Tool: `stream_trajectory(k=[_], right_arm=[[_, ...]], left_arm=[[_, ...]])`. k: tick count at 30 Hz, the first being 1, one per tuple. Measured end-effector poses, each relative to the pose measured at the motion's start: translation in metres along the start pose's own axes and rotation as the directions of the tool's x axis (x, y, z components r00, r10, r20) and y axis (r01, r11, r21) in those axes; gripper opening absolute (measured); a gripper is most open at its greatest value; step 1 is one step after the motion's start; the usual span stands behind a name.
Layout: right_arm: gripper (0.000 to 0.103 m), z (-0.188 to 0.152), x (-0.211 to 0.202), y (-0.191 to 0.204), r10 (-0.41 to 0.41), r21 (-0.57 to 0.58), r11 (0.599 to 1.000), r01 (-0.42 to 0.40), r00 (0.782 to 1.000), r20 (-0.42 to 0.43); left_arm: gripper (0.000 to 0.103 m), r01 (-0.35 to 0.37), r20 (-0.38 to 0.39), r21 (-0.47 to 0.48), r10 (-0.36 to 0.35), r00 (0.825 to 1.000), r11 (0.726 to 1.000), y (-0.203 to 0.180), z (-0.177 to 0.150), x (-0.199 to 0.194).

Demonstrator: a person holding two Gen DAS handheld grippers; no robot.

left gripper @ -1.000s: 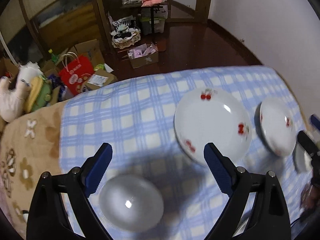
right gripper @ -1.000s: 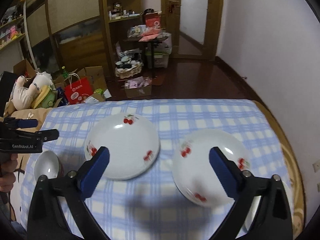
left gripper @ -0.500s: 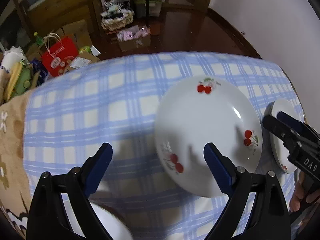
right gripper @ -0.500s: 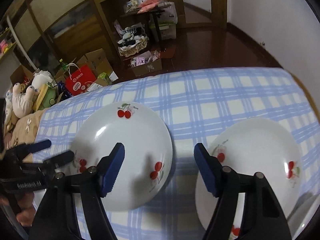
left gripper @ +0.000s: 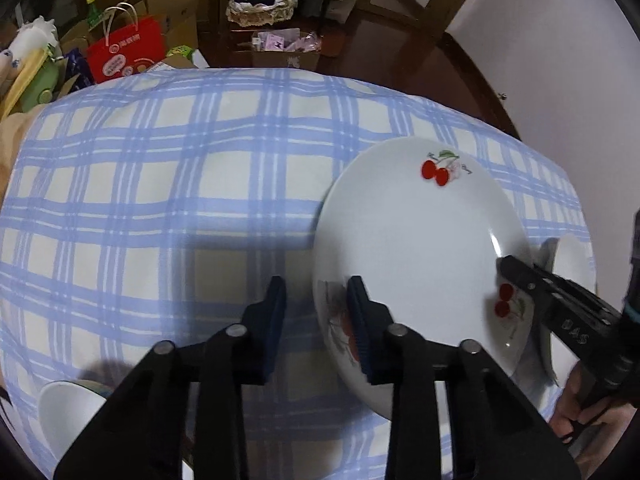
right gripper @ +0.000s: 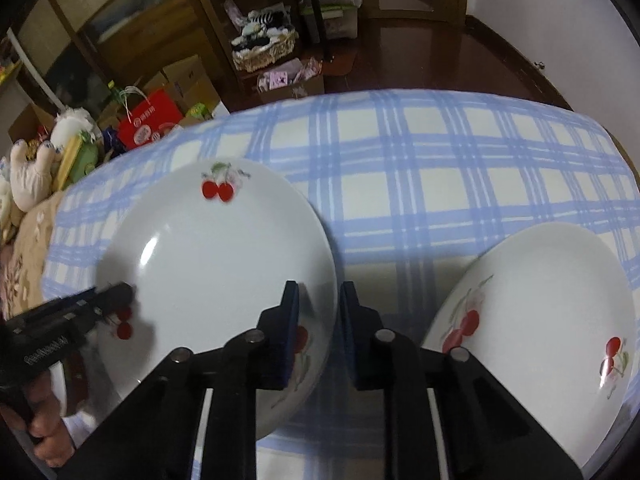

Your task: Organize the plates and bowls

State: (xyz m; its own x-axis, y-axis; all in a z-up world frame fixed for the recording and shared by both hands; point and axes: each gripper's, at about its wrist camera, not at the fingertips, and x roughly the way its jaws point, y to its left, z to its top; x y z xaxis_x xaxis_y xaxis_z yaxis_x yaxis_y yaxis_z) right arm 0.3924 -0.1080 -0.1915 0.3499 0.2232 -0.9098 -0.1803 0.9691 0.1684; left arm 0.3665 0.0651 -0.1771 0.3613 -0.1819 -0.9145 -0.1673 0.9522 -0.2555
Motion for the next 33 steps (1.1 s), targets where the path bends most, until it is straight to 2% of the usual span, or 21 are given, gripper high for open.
stream_trajectory(k=[2, 12, 24, 33], right_arm=[[0.017, -0.001, 0.000, -0.001, 0.010, 0.018, 1.000, -0.010, 1.000, 0.008], [0.015, -0.008, -0.010, -0.003, 0.018, 0.032, 0.999, -0.018, 1.000, 0.010], [0.014, -0.033, -0.034, 0.001, 0.016, 0.031, 0.999, -0.017, 1.000, 0.023], [0.013, -0.056, -0.069, 0.007, 0.018, 0.031, 0.999, -0.019, 0.999, 0.040]], left_arm=[[0.016, 0.011, 0.004, 0.012, -0.011, 1.000, 1.000, -0.002, -0.001, 0.000], [0.015, 0.028, 0.022, 0.032, -0.029, 0.999, 0.999, -0.005, -0.003, -0.004], [0.014, 0.036, -0.043, 0.037, -0.034, 0.998, 0.999, -0.007, -0.015, -0.020], [0.014, 0.040, -0.043, 0.063, -0.037, 0.998, 0.997, -0.012, -0.032, -0.049]])
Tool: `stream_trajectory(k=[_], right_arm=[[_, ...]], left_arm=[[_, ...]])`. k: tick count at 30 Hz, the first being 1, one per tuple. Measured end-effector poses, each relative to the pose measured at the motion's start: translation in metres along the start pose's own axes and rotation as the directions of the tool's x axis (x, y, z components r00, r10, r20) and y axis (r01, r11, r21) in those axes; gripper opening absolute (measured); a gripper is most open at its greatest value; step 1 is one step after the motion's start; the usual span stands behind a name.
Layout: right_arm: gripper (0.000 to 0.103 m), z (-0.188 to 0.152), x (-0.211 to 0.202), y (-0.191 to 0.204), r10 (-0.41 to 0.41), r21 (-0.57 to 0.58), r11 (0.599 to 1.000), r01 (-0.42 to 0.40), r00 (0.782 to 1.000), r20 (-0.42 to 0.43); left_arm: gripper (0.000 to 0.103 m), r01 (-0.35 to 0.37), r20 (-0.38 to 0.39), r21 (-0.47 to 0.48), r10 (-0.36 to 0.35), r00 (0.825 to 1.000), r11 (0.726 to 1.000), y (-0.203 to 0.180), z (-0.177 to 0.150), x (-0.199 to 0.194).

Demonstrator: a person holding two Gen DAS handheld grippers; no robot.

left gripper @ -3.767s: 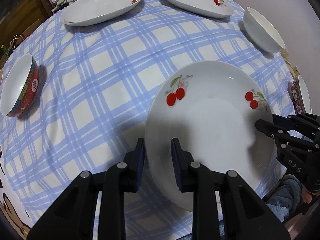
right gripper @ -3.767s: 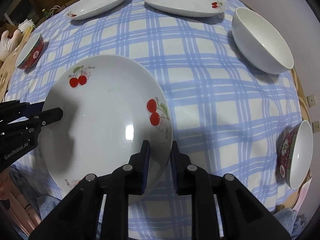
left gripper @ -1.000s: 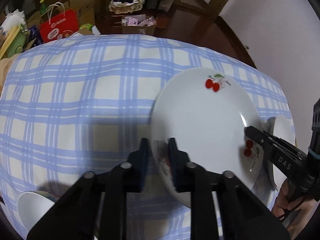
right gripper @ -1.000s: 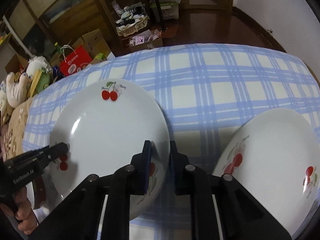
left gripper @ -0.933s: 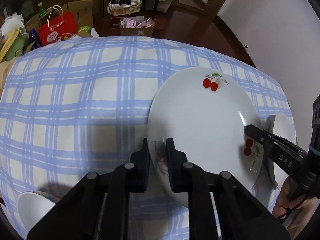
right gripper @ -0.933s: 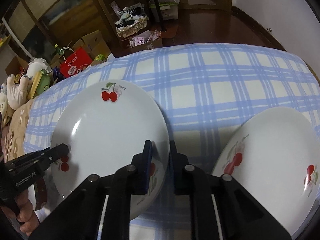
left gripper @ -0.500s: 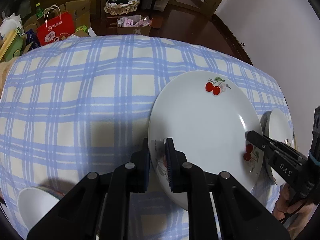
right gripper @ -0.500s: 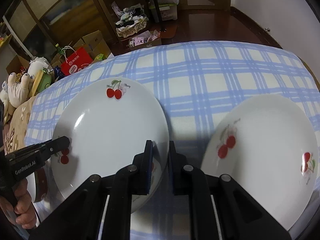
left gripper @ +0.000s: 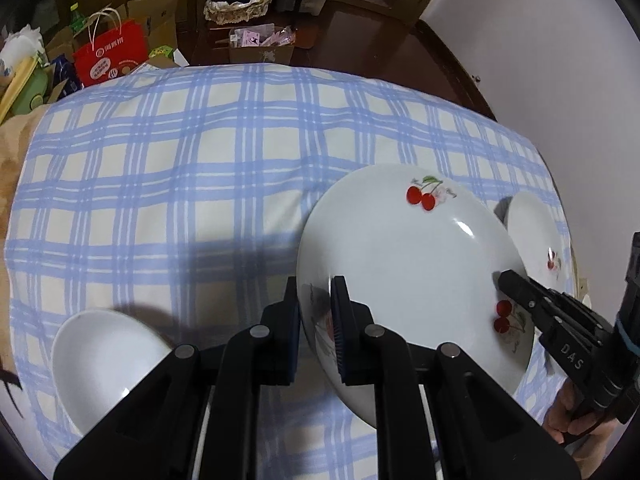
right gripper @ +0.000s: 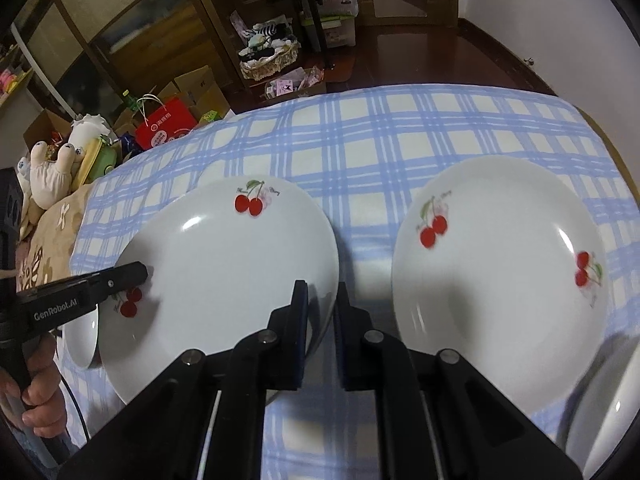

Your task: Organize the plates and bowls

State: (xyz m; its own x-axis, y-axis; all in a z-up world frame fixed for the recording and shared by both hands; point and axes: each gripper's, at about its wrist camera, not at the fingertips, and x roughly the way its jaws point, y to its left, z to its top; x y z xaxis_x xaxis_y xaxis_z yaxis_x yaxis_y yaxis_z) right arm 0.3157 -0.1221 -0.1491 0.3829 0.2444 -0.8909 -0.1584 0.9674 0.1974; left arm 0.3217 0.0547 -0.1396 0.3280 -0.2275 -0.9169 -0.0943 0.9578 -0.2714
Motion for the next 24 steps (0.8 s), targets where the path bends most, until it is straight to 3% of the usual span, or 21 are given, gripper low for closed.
stream_trajectory(k=[10, 24], right_arm=[[0.012, -0.037, -0.033, -0.005, -0.016, 0.017, 1.000, 0.016, 1.000, -0.005], [0.012, -0.098, -0.105, -0.009, -0.047, 0.042, 0.998, 0.046, 0.999, 0.016]], left_arm=[[0.015, 0.023, -0.047, 0.042, -0.021, 0.999, 0.999, -0.013, -0.034, -0.018], [0.016, 0.040, -0.056, 0.147, -0.032, 0.998, 0.988, -0.048, -0.090, -0.064]])
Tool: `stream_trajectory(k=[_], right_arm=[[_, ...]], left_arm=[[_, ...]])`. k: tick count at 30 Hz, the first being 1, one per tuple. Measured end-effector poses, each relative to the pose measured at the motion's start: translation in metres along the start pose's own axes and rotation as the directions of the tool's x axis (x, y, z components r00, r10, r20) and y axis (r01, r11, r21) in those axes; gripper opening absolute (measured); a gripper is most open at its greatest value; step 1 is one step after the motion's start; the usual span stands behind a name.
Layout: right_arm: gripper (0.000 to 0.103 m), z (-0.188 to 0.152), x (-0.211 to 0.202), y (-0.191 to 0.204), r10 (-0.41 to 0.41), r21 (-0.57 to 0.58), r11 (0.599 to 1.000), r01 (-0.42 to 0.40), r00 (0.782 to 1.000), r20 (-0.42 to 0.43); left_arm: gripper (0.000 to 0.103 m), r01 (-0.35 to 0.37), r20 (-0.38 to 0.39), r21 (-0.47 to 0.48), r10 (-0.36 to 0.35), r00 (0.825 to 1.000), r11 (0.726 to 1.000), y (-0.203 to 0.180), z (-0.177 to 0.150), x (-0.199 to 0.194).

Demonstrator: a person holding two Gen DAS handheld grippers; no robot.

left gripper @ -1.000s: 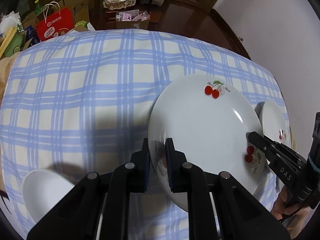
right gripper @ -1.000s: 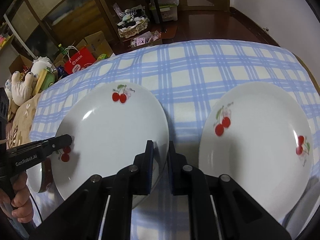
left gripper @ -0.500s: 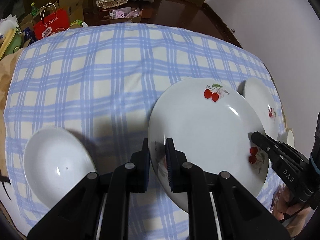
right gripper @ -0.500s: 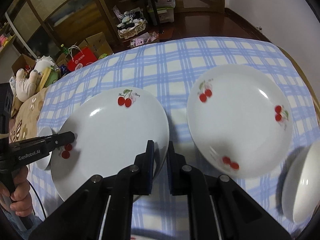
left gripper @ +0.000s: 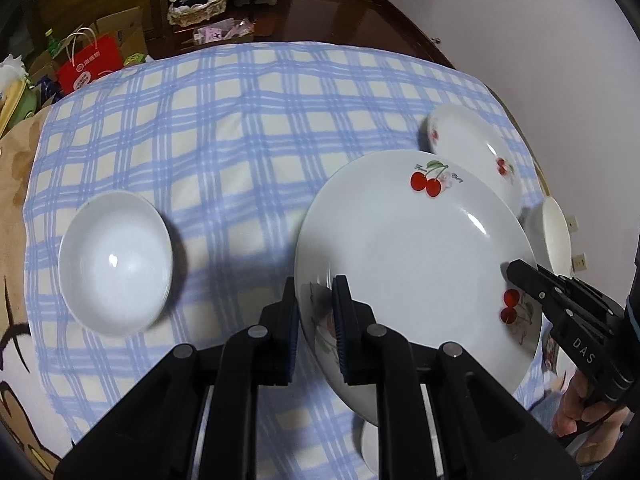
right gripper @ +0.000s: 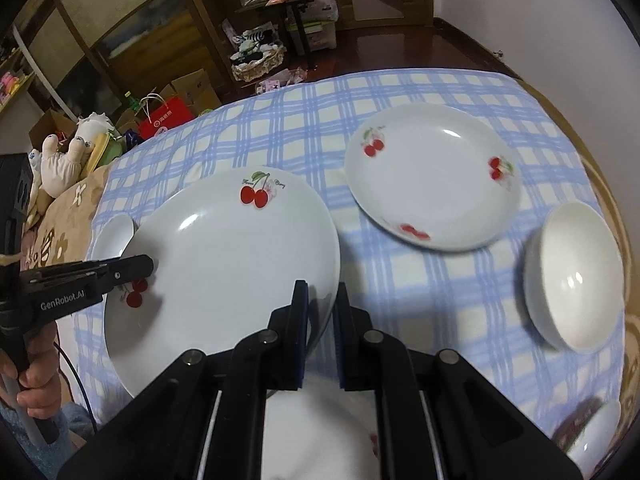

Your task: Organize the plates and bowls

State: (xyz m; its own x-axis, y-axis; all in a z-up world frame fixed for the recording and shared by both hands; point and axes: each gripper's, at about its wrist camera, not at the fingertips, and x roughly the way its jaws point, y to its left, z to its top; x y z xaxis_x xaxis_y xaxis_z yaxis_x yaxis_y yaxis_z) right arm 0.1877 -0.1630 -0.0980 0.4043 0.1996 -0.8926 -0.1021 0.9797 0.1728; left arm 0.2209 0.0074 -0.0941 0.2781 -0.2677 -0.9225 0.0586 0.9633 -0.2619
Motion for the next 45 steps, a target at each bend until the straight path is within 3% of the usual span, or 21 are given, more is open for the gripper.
stream_trajectory(k=[12, 19, 30, 45], right_arm=[[0.012, -0.058, -0.057, -0.021, -0.047, 0.045, 0.998, 0.046, 0.999, 0.027], [0.013, -0.085, -0.073, -0.025, -0.051, 0.048, 0.998, 0.049, 0.998, 0.046], [0.013, -0.112, -0.055, -0.041, 0.004, 0.084, 0.996, -0.001, 1.000, -0.025], [0.013, -0.123, -0.030, -0.038, -0.029, 0.048, 0.998, 0.035, 0.994, -0.110]], left_arm=[[0.017, 0.028, -0.002, 0.087, -0.028, 1.000, 0.996, -0.044, -0.051, -0.026], [0.017, 0.004, 0.009, 0.119, -0.006, 1.000, 0.993, -0.057, -0.073, -0.033], [0.017, -0.045, -0.019, 0.152, 0.048, 0.999, 0.987, -0.065, -0.094, -0.014], [0.018, -0.041, -0.103, 0.149, 0.057, 0.993, 0.988, -0.055, -0.107, 0.020]])
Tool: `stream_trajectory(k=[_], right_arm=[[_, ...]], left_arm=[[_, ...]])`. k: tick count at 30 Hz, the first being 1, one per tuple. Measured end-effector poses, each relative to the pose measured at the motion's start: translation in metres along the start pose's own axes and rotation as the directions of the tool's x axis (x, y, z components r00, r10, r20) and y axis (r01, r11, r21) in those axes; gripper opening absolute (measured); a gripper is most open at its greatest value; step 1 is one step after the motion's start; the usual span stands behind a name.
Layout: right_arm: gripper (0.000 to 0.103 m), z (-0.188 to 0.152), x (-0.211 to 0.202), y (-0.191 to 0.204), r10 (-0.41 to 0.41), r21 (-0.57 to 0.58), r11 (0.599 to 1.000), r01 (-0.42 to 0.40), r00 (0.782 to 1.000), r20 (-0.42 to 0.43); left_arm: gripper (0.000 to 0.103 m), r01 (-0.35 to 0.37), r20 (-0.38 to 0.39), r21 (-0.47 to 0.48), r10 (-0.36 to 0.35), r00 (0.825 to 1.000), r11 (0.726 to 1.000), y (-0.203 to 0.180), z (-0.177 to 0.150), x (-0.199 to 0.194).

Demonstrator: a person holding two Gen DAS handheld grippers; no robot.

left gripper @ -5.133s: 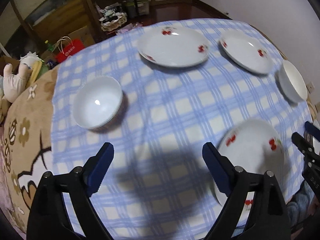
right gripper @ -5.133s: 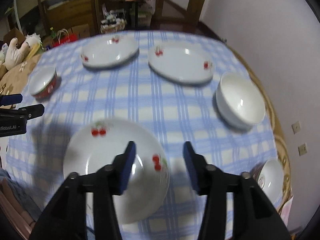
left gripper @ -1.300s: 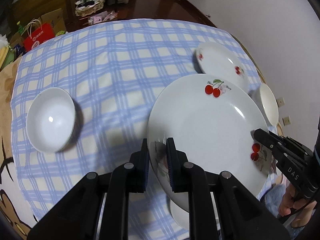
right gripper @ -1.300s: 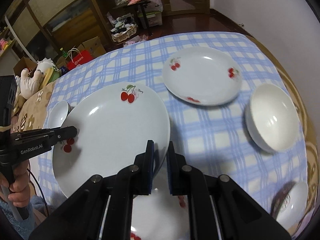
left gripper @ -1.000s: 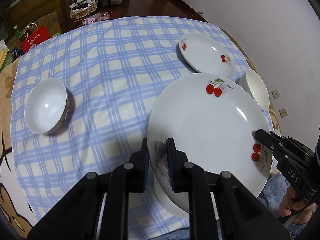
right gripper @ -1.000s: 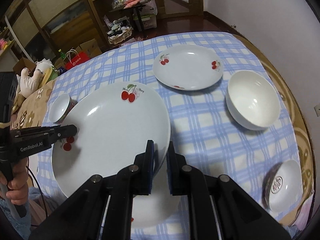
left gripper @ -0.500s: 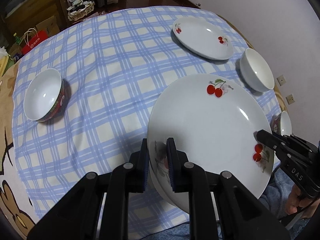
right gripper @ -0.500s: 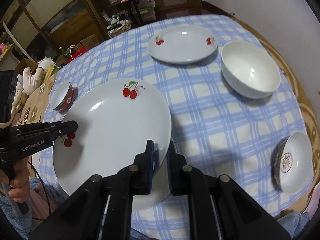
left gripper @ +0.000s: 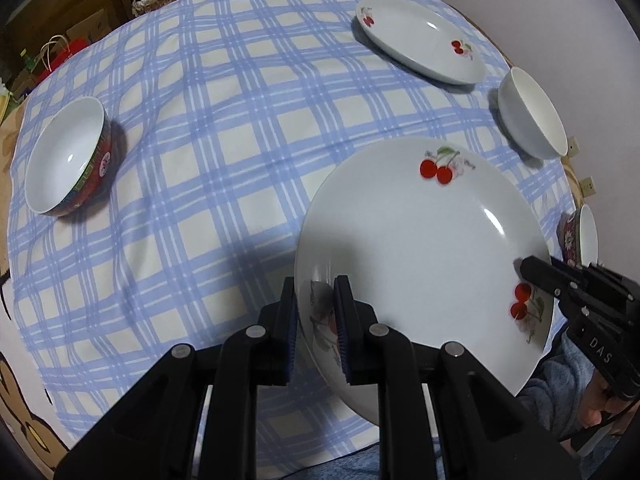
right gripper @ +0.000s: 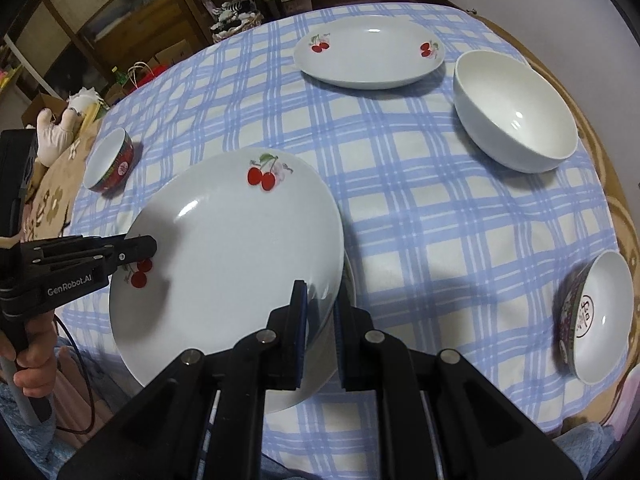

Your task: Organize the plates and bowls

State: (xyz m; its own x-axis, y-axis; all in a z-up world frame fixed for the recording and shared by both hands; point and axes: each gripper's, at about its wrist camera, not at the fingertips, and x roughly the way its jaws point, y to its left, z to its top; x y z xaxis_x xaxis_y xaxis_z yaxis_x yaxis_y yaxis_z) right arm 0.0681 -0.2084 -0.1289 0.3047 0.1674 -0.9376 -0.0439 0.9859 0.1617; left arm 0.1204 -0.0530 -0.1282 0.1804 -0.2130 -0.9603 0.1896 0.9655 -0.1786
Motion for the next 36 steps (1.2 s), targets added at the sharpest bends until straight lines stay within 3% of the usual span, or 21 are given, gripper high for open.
stream_trajectory(k=[17, 36], right_arm=[[0.013, -0.003, 0.013, -0.002, -0.043, 0.009, 0.999, 0.044, 0.998, -0.042], [0.013, -0.005, 0.024, -0.001, -0.067, 0.013, 0.998, 0.068, 0.995, -0.073]], left_arm=[[0.017, -0.031, -0.063, 0.033, 0.033, 0.997, 0.999, -0.004, -0.006, 0.019], [0.017, -0.045, -0.060, 0.056, 0.049, 0.997, 0.997, -0.008, -0.006, 0.026]])
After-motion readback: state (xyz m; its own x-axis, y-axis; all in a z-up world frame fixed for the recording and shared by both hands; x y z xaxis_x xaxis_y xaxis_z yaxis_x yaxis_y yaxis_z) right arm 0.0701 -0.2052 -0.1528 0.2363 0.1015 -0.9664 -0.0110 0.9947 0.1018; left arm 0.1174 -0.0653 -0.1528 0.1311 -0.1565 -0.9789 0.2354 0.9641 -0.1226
